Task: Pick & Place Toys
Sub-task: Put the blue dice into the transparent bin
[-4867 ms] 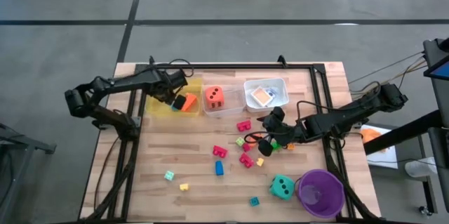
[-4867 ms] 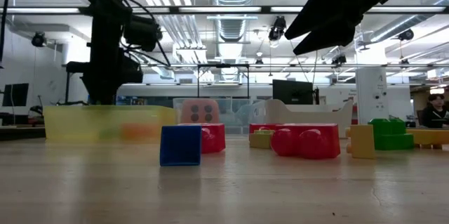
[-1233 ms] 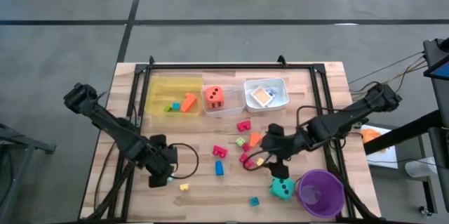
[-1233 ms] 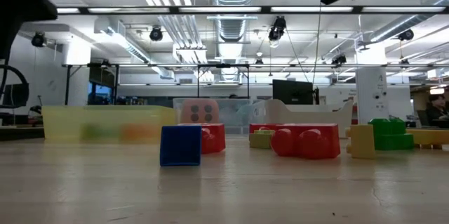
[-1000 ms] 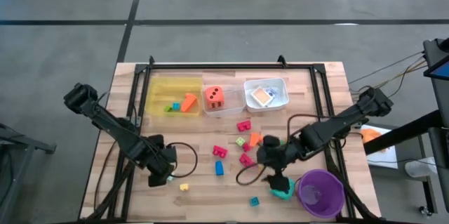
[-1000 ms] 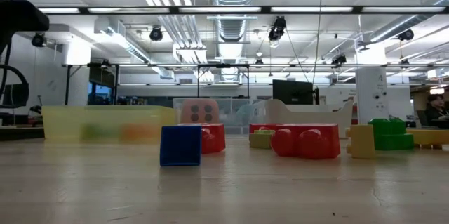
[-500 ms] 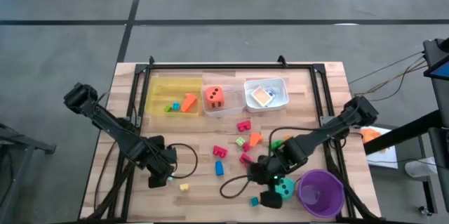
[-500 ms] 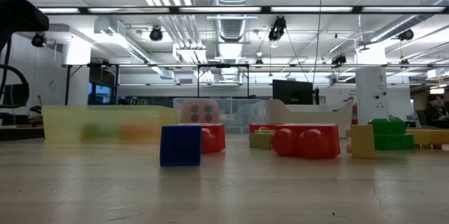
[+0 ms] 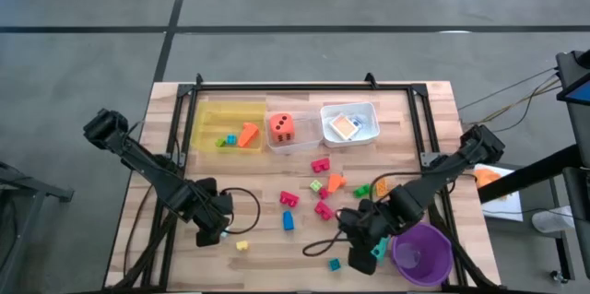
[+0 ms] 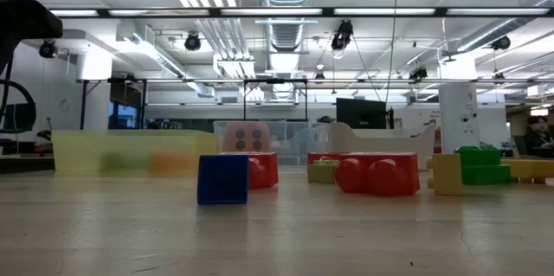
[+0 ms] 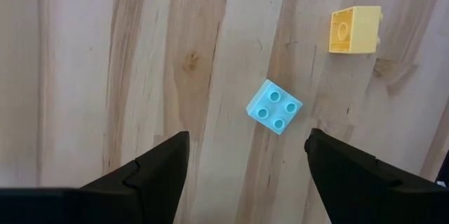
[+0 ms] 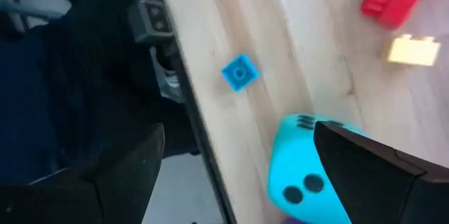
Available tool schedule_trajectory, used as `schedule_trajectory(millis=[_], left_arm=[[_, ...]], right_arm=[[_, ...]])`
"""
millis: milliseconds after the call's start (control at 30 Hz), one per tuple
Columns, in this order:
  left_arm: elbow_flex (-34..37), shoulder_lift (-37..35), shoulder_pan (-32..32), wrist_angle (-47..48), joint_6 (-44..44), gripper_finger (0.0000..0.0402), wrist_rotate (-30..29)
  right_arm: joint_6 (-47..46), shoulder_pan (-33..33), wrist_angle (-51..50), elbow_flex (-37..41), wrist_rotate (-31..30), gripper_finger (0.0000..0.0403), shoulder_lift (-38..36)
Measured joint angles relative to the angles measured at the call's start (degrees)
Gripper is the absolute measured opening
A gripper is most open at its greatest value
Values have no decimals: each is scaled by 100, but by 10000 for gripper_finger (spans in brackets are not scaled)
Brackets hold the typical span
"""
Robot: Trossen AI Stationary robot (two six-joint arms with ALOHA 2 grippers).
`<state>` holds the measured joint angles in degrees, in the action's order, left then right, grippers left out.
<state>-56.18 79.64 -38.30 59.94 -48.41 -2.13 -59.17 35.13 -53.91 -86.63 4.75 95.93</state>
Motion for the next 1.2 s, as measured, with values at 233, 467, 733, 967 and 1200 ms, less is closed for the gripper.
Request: schedule_trajectory(millis=[233, 467, 733, 967, 1200], left_arm=[[2, 0, 0, -23, -6, 281, -1], [2, 0, 2, -59, -8, 280, -10], [2, 0, 2, -63, -8, 280, -44], [32, 0, 2, -70, -6, 280, -46], [32, 0, 2, -79, -2, 280, -87]], right_arm=[[-32, 286, 28, 7, 16, 362, 28], [-81, 403, 167, 15, 123, 362, 78], [-2092, 364, -592, 63, -747, 362, 218], [-1954, 350, -859, 76, -473, 362, 244], [-1957, 339, -856, 81, -483, 362, 244]])
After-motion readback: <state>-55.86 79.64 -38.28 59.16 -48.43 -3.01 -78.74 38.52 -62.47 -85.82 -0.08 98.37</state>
